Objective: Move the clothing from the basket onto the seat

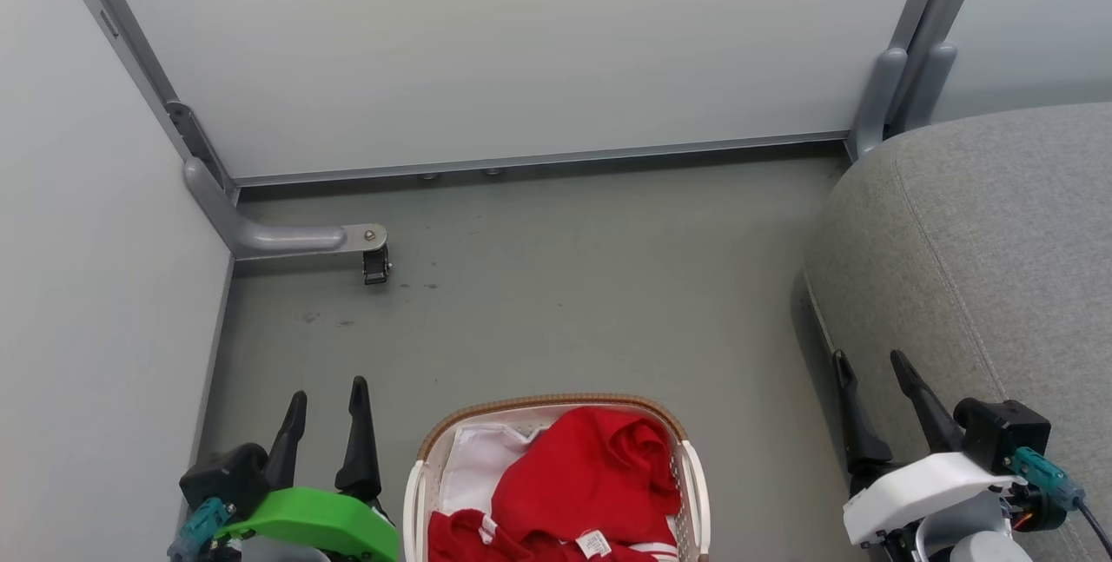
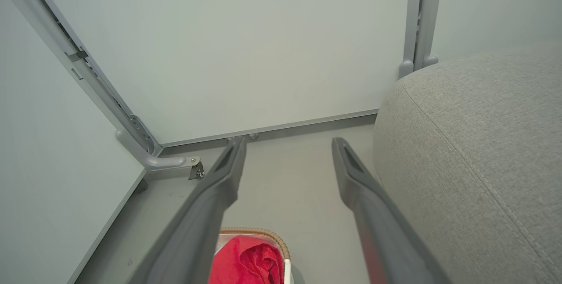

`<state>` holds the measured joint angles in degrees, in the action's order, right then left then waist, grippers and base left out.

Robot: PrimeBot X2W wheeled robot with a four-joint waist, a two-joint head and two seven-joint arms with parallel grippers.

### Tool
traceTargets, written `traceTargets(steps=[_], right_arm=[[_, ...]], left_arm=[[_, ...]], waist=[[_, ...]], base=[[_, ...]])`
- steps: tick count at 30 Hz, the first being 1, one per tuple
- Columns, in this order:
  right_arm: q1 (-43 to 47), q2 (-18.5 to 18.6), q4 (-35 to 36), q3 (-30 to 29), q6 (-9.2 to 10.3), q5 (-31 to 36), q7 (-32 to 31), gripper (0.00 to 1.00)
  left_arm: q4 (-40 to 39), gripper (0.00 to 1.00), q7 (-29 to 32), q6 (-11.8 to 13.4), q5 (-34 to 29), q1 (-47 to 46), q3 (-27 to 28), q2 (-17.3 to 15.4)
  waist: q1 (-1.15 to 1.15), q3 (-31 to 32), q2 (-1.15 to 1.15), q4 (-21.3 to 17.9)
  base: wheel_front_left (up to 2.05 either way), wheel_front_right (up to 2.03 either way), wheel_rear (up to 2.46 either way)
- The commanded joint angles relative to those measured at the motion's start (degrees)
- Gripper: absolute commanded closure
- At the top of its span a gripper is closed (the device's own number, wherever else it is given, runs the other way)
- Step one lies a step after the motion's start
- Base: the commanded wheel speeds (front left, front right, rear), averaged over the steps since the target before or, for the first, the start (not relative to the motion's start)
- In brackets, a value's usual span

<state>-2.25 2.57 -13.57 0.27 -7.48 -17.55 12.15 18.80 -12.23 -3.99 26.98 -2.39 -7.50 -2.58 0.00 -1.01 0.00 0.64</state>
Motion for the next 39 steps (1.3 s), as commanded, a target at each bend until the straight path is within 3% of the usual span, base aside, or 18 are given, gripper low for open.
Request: traceTargets(steps=[1, 25, 39], right_arm=[[0.2, 0.3, 0.3, 0.1, -0.02, 1.4, 0.6, 0.0], [0.0, 0.5, -0.7, 0.6, -0.01, 11.4, 3.2, 0.0], [-0.3, 0.5, -0.9, 0.6, -0.01, 11.4, 3.1, 0.0]], left_arm=[[-0.1, 0.0, -0.4, 0.3, -1.4, -0.3, -0.2, -0.4], [2.4, 0.0, -3.1, 0.9, -8.7, -0.8, -2.3, -0.5], [2.8, 0.0, -3.0, 1.0, -8.0, -1.0, -2.1, -0.5]], waist=[[0.0, 0.0, 0.0, 0.0], [0.0, -0.3, 0.0, 0.3], [0.0, -0.5, 0.0, 0.3]], base=[[0.0, 0.0, 0.0], [0.0, 0.0, 0.0], [0.0, 0.0, 0.0]])
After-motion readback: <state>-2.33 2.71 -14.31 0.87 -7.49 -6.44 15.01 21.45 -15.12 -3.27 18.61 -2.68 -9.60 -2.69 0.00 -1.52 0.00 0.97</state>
